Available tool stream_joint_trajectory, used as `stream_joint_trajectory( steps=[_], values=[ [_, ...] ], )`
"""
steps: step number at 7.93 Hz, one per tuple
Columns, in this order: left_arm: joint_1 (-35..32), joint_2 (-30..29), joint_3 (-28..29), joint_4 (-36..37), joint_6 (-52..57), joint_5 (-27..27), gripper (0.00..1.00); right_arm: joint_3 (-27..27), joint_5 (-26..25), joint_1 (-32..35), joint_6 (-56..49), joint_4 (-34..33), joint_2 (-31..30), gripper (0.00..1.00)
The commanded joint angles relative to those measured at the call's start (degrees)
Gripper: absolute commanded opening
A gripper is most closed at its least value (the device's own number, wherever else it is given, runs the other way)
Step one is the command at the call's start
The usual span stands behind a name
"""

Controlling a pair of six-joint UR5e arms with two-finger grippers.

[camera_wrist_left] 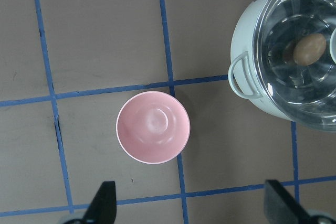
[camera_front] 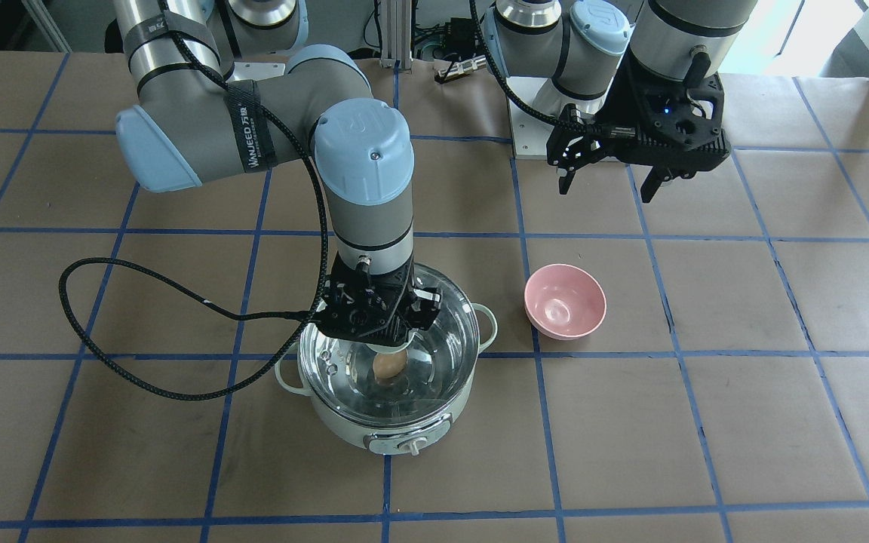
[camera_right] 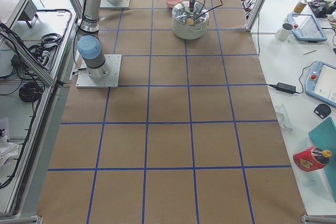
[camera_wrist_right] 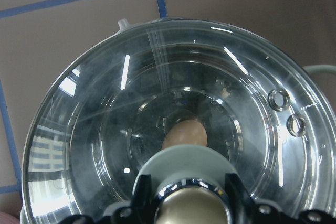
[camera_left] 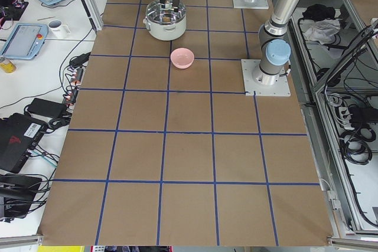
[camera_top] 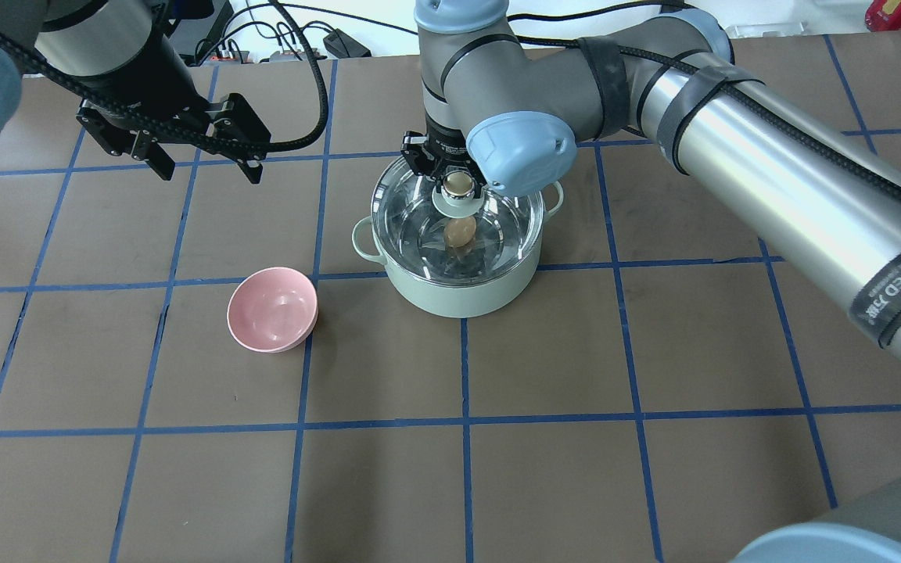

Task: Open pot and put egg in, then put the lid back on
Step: 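Lower the glass lid onto the pot with the right gripper and release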

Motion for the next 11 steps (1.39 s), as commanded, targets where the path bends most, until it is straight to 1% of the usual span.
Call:
stream_joint_trajectory(
  steps=[1, 6, 8, 9, 11],
  values=[
    [0.0, 0.0, 0.0, 0.1, 0.0, 0.0, 1.00, 0.0, 0.0, 0.0, 0.1, -0.1, 0.3, 0.00],
    [0.1, 0.0, 0.0, 0.3, 0.0, 0.0, 1.00, 0.1, 0.0, 0.0, 0.5, -0.1, 0.7, 0.00],
    [0.1, 0.0, 0.0, 0.2, 1.6, -0.1, 1.00, 0.0, 0.0, 0.0, 0.4, -0.1, 0.9, 0.00],
    [0.1, -0.1, 0.0, 0.3, 1.8, -0.1, 1.00, 0.0, 0.0, 0.0, 0.3, -0.1, 1.0, 0.03],
    [0.1, -0.1, 0.0, 0.4, 1.8, -0.3, 1.00, 0.0, 0.0, 0.0, 0.4, -0.1, 1.1, 0.05]
  ],
)
